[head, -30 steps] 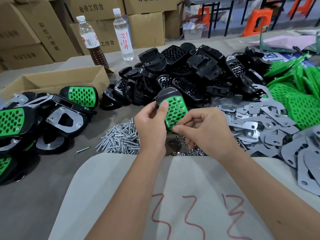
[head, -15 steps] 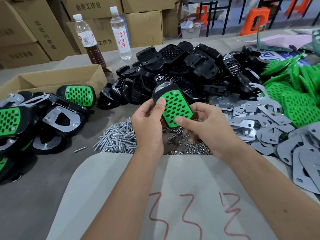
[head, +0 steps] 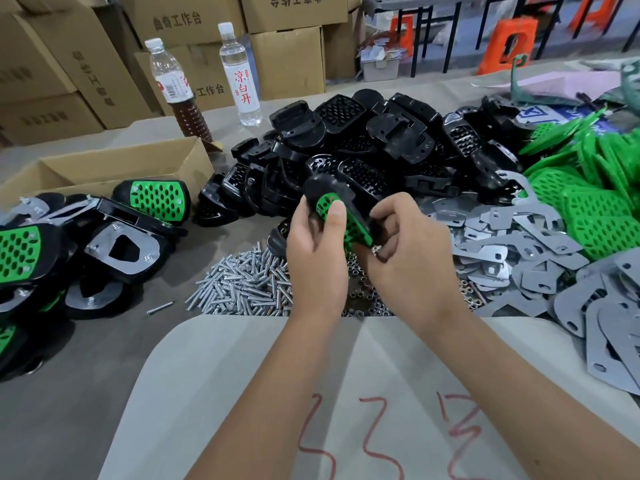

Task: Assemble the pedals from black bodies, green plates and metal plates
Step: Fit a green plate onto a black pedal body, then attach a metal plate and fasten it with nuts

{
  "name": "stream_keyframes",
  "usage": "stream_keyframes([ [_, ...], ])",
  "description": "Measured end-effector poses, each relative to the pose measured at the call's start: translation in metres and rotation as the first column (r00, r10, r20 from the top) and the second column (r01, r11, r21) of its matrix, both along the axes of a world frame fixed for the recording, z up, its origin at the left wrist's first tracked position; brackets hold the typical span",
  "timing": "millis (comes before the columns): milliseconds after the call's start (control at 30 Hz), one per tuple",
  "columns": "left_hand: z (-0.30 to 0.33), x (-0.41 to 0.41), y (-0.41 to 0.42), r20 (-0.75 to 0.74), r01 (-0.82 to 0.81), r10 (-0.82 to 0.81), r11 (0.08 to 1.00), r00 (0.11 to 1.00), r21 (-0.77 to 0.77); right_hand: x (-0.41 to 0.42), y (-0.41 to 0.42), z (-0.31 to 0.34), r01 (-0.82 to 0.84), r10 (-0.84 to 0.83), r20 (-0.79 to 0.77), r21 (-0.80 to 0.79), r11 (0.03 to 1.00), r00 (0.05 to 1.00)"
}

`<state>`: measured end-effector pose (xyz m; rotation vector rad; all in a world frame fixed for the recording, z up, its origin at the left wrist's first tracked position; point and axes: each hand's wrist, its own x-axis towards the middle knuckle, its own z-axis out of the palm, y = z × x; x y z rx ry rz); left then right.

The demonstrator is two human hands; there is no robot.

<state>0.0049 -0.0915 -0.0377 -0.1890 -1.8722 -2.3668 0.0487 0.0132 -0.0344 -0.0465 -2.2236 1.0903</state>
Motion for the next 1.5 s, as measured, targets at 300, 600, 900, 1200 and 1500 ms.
stream_keyframes([
  [300, 0.006, 0.003, -0.002, 0.253, 0.136, -0.209, 0.951, 0.945, 0.277, 0.005, 0.002, 0.008, 0.08, -0.06, -0.062, 0.408, 0.909, 0.996],
  [600, 0.006, 0.007, -0.003, 0.275, 0.183, -0.253, 0.95, 0.928, 0.254, 0.016, 0.016, 0.02, -0.075, 0.049, 0.063, 0.525, 0.848, 0.997],
  [900, 0.004, 0.008, 0.013, 0.357, 0.214, -0.289, 0.948, 0.888, 0.236, 0.037, 0.053, 0.022, -0.221, 0.194, 0.11, 0.373, 0.901, 0.975],
  [1200, 0.006, 0.018, 0.051, 0.347, 0.258, -0.29, 0.956, 0.892, 0.137, 0.044, 0.073, 0.015, -0.017, 0.006, 0.04, 0.276, 0.961, 0.999],
  [1500, 0.016, 0.027, 0.086, 0.322, 0.277, -0.235, 0.957, 0.917, -0.09, 0.062, 0.107, 0.031, 0.101, -0.15, 0.162, 0.28, 0.955, 0.975],
])
